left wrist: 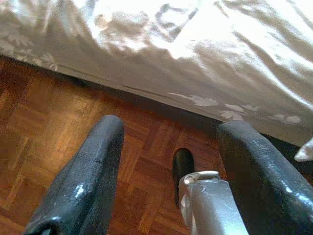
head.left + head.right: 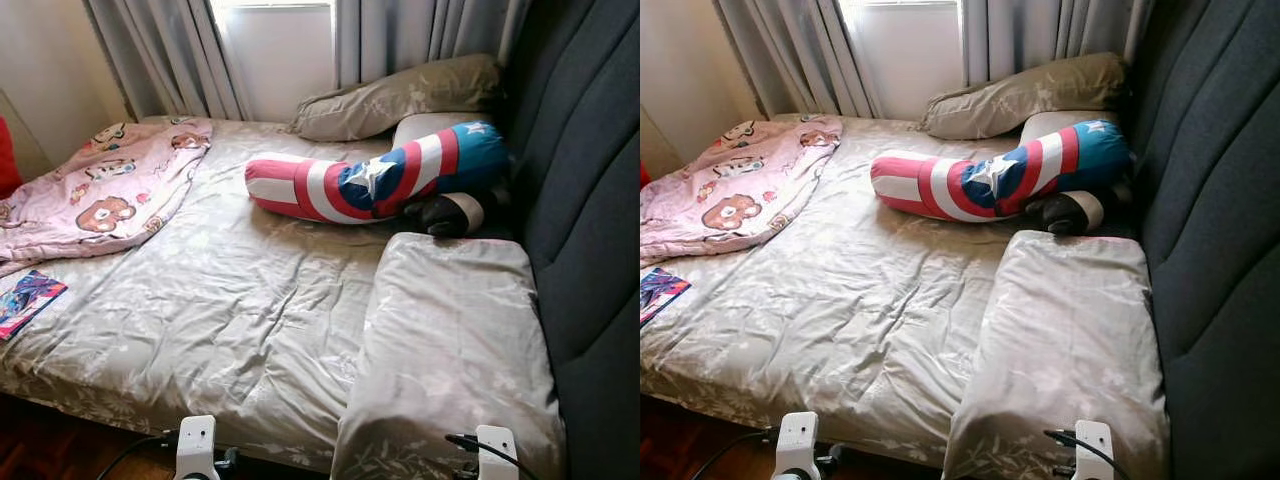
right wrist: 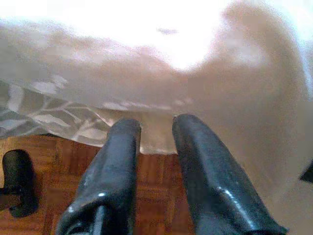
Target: Clean up the room
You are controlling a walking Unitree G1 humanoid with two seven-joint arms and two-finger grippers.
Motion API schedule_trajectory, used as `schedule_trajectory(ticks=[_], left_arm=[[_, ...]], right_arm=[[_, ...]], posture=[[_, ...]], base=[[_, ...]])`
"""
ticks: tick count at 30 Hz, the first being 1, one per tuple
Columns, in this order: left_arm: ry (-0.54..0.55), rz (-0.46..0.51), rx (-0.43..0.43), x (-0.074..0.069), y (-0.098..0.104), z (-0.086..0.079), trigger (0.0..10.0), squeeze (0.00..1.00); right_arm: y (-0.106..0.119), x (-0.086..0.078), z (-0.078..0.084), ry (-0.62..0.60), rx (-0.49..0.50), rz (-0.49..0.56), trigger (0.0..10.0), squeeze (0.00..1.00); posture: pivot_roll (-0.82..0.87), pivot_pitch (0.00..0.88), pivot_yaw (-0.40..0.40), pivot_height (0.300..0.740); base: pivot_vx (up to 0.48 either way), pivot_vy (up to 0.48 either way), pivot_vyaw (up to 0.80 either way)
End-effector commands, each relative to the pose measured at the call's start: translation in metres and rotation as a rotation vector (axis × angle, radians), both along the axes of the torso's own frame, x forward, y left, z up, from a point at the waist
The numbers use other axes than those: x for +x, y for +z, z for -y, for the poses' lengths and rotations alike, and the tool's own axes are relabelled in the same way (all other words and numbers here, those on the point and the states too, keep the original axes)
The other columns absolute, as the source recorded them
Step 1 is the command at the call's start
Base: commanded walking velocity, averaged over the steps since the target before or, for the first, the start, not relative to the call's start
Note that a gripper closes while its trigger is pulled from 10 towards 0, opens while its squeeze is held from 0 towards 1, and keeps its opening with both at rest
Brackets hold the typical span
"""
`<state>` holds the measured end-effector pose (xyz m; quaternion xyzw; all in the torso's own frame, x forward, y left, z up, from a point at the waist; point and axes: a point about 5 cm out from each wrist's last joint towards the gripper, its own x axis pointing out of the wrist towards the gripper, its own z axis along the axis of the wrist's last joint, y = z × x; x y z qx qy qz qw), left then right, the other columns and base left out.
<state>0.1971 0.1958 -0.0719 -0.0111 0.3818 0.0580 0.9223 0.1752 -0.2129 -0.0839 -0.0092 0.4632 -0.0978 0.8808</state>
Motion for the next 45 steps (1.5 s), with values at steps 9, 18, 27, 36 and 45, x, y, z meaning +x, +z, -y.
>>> schedule_trajectory(ticks=[9,18,27,36,45], left_arm=[[0.004,-0.044,0.014,-0.0078,-0.0041,-0.0058,10.0,0.00],[0.002,-0.049,0.014,-0.0092,-0.0047,-0.0068,10.0,0.00],[0.009,-0.052,0.011,-0.0107,-0.0053,-0.0078,10.0,0.00],[0.011,-0.052,0.008,-0.0118,-0.0058,-0.0075,10.0,0.00],[0.013,-0.053,0.008,-0.0123,-0.0060,-0.0079,10.0,0.00]], right_arm=[[-0.0012,0.0006,-0.0076,0.022,0.016,-0.007,10.0,0.21],[-0.0022,-0.0009,-0.0084,0.026,0.011,-0.017,10.0,0.00],[-0.0034,-0.0030,-0.0093,0.038,0.007,-0.033,10.0,0.00],[-0.0044,-0.0045,-0.0105,0.052,0.005,-0.046,10.0,0.00],[-0.0042,-0.0037,-0.0120,0.047,0.013,-0.039,10.0,0.00]], posture=[[0.02,0.000,0.050,0.740],[0.03,0.000,0.051,0.740],[0.03,0.000,0.050,0.740],[0.03,0.000,0.048,0.740],[0.03,0.000,0.050,0.740]], base=[[0.000,0.122,0.00],[0.000,0.000,0.00],[0.000,0.133,0.00],[0.000,0.480,0.00],[0.000,0.480,0.00]])
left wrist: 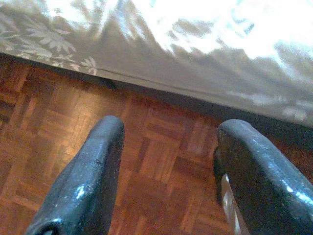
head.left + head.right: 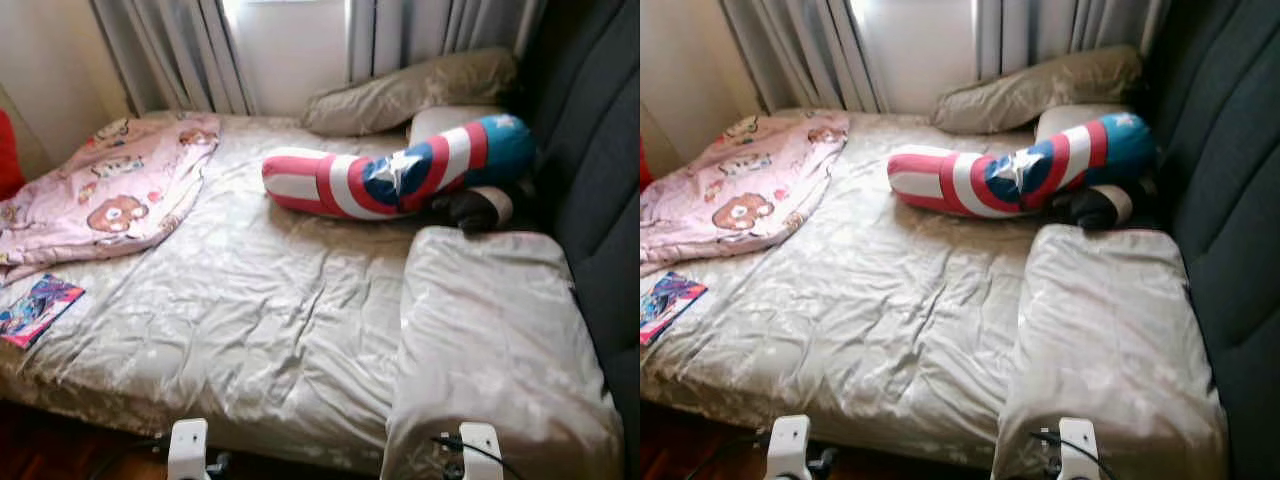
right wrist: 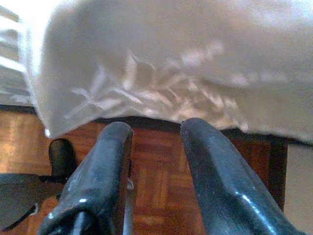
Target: Clean up the room
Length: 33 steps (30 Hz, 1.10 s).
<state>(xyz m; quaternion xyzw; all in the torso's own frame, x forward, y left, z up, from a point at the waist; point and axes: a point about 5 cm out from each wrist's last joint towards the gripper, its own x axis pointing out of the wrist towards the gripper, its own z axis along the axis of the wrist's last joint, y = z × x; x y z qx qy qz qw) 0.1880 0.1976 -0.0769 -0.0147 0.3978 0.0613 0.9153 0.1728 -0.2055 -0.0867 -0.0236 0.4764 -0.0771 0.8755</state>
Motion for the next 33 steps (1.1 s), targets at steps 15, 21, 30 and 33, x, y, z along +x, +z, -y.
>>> schedule_trajectory(ticks=[15,21,30,33], left_arm=[[0.005,-0.014,0.013,-0.0015,0.0000,-0.0072,10.0,0.00],[0.006,-0.014,0.013,-0.0013,0.0002,-0.0077,10.0,0.00],[0.010,-0.011,0.012,0.0002,0.0009,-0.0080,10.0,0.00],[0.018,-0.007,0.012,0.0011,0.0014,-0.0085,10.0,0.00]], right_arm=[[-0.0017,-0.0010,-0.0069,0.004,0.024,-0.010,10.0,0.00],[-0.0019,-0.0011,-0.0078,0.008,0.026,-0.012,10.0,0.00],[-0.0012,0.0009,-0.0085,0.014,0.030,-0.008,10.0,0.00],[-0.0007,0.0022,-0.0092,0.019,0.030,-0.006,10.0,0.00]], posture=[[0.04,0.000,0.051,0.740],[0.04,0.000,0.049,0.740],[0.04,0.000,0.043,0.740],[0.05,0.000,0.037,0.740]], base=[[0.000,0.480,0.00],[0.000,0.415,0.00],[0.000,0.382,0.00],[0.000,0.384,0.00]])
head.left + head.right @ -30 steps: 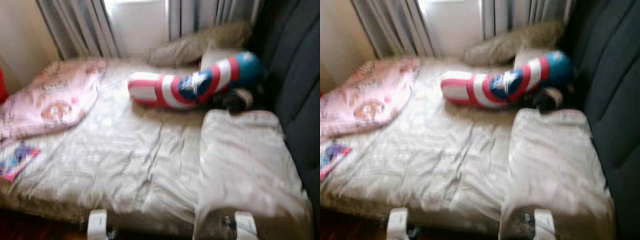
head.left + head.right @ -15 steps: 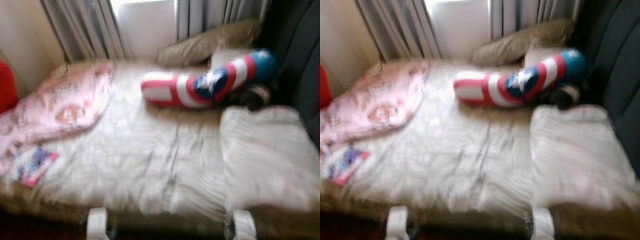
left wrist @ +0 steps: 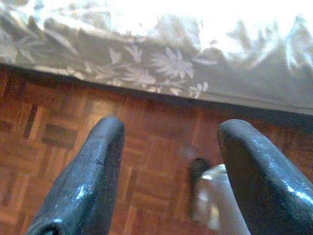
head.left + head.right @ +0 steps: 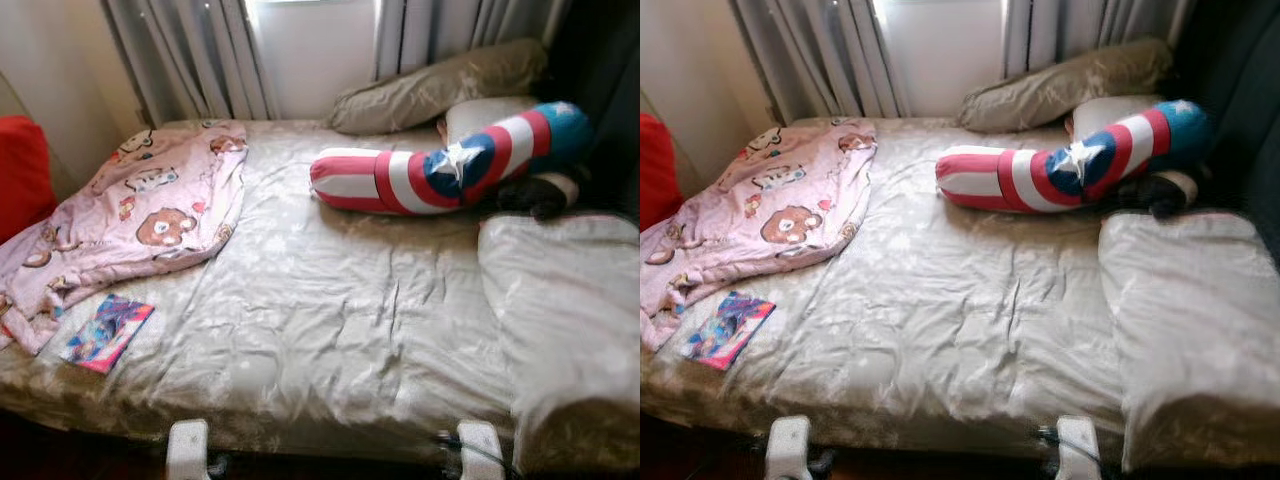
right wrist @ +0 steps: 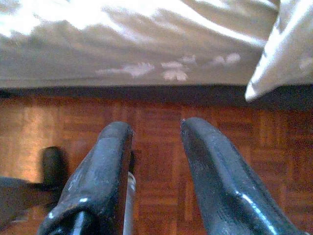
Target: Clean up the room
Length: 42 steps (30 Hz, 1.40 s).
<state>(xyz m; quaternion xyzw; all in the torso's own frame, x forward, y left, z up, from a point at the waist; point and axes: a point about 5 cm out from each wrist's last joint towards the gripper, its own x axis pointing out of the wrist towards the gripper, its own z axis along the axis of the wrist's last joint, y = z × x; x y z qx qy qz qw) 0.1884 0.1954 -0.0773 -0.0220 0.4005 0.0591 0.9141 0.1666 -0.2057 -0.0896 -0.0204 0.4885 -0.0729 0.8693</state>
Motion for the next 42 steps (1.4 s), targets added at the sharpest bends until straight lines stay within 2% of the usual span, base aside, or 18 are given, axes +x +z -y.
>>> schedule_trajectory(ticks=[1,20,21,26,27,28,42], left_arm=[[0.016,-0.003,0.028,0.0007,0.0018,-0.0107,10.0,0.00],[0.017,0.001,0.027,0.0033,0.0030,-0.0103,10.0,0.00],[0.018,0.000,0.027,0.0031,0.0028,-0.0103,10.0,0.00],[0.018,-0.002,0.026,0.0022,0.0023,-0.0101,10.0,0.00],[0.018,-0.003,0.025,0.0020,0.0022,-0.0101,10.0,0.00],[0.019,-0.004,0.025,0.0017,0.0021,-0.0102,10.0,0.00],[0.019,-0.011,0.024,-0.0010,0.0009,-0.0110,10.0,0.00]], right_arm=[[0.0022,0.0084,-0.0094,0.016,0.019,0.021,10.0,0.00],[0.0033,0.0112,-0.0114,0.021,0.030,0.035,10.0,0.00],[0.0033,0.0111,-0.0115,0.022,0.030,0.035,10.0,1.00],[0.0031,0.0105,-0.0111,0.021,0.026,0.035,10.0,1.00],[0.0030,0.0103,-0.0112,0.022,0.025,0.034,10.0,0.89],[0.0028,0.0099,-0.0114,0.024,0.025,0.031,10.0,0.00],[0.0023,0.0097,-0.0138,0.039,0.026,0.028,10.0,0.00]], posture=[[0.05,0.000,0.037,0.740],[0.04,0.000,0.040,0.740],[0.04,0.000,0.041,0.740],[0.04,0.000,0.042,0.740],[0.04,0.000,0.042,0.740],[0.04,0.000,0.042,0.740],[0.04,0.000,0.043,0.740]], base=[[0.000,0.382,0.00],[0.000,0.380,0.00],[0.000,0.379,0.00],[0.000,0.378,0.00],[0.000,0.379,0.00],[0.000,0.379,0.00],[0.000,0.377,0.00]])
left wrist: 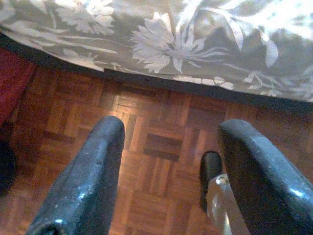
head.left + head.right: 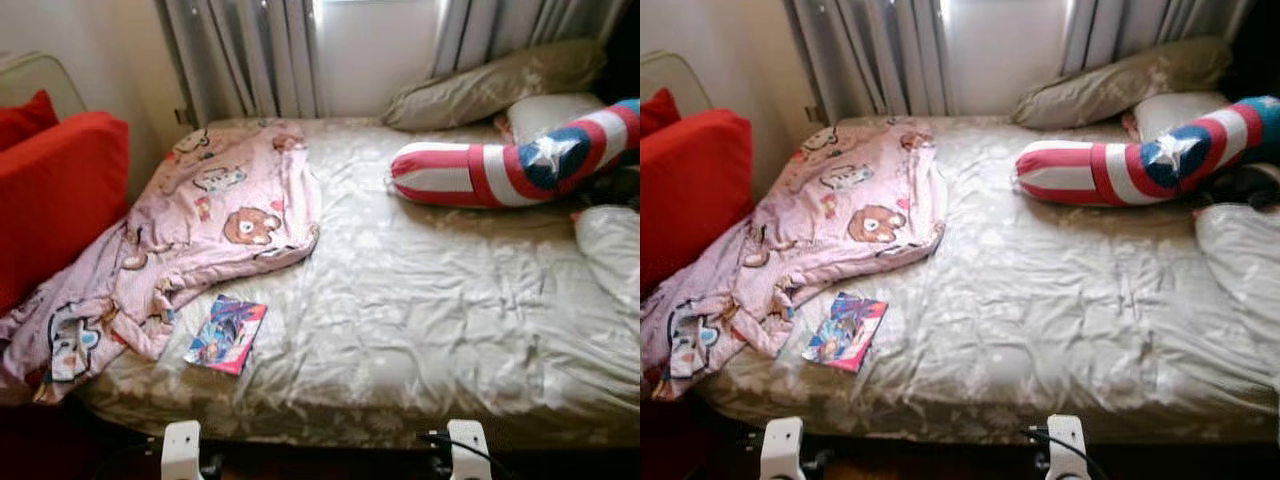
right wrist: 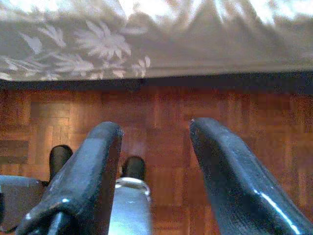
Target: Clean up the room
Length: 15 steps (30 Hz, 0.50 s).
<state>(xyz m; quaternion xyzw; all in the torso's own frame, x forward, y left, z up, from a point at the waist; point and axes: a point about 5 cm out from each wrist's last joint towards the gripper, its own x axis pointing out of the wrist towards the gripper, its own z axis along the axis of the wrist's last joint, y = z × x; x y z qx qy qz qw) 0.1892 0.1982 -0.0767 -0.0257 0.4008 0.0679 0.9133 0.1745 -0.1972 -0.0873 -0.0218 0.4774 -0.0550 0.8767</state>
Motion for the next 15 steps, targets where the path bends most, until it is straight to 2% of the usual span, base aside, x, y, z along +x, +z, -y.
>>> schedule_trajectory(ticks=[1,15], left_arm=[[0.000,-0.010,0.024,-0.0018,0.0002,-0.0082,10.0,0.00],[0.003,-0.011,0.023,-0.0037,-0.0007,-0.0071,10.0,0.00]], right_arm=[[0.0001,0.0021,-0.0056,0.006,0.013,0.003,10.0,0.00],[-0.0006,0.0011,-0.0078,0.022,0.016,0.001,10.0,0.00]], posture=[[0.04,0.000,0.046,0.740],[0.04,0.000,0.045,0.740]], base=[[0.000,0.375,0.00],[0.000,0.370,0.00]])
